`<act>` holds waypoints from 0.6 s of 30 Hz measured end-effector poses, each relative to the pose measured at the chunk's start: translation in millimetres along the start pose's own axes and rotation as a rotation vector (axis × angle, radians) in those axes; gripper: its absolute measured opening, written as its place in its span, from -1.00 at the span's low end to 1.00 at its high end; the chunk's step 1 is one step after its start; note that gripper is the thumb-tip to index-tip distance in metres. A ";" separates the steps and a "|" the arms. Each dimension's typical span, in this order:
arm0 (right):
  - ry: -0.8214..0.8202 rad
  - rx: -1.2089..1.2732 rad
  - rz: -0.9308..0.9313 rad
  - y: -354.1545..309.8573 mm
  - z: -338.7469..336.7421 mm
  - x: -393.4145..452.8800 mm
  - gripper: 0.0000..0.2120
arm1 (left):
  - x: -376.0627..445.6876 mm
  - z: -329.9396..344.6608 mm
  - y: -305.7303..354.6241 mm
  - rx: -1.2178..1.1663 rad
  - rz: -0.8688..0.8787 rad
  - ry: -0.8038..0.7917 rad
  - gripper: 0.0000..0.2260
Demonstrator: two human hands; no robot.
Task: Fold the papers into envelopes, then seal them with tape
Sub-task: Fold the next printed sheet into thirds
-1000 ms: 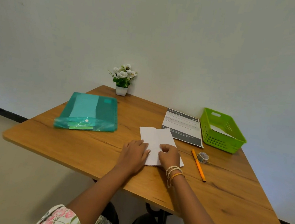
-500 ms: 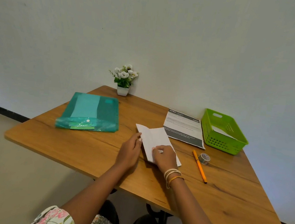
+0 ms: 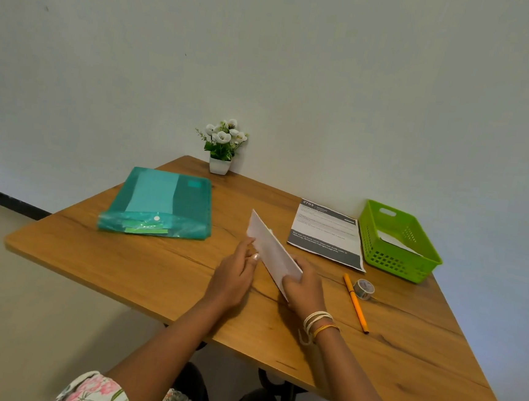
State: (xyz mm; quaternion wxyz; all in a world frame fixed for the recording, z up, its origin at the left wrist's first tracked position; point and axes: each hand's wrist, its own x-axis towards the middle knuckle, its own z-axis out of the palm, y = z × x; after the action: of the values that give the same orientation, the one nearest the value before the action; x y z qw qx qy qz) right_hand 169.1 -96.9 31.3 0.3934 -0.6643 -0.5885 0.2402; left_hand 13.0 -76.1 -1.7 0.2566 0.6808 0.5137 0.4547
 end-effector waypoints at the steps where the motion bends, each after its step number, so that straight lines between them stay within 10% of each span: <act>1: 0.020 0.017 0.044 2.9 -2.4 2.7 -0.54 | -0.7 1.3 0.0 0.070 0.021 0.013 -0.65; 11: -0.120 -0.223 0.122 24.2 -32.2 32.2 -0.56 | -0.8 13.5 -3.2 0.623 0.139 -0.201 -0.60; 18: 0.142 -0.754 -0.132 18.3 -6.6 14.0 -0.62 | -1.1 13.1 -2.4 0.720 0.154 -0.253 -0.55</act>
State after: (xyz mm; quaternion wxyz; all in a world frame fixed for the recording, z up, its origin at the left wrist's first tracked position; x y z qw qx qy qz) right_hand 187.8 -84.9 22.3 0.1760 -0.7379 -0.6483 -0.0652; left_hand 23.4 -74.7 -10.0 0.0277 0.8146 0.5520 0.1759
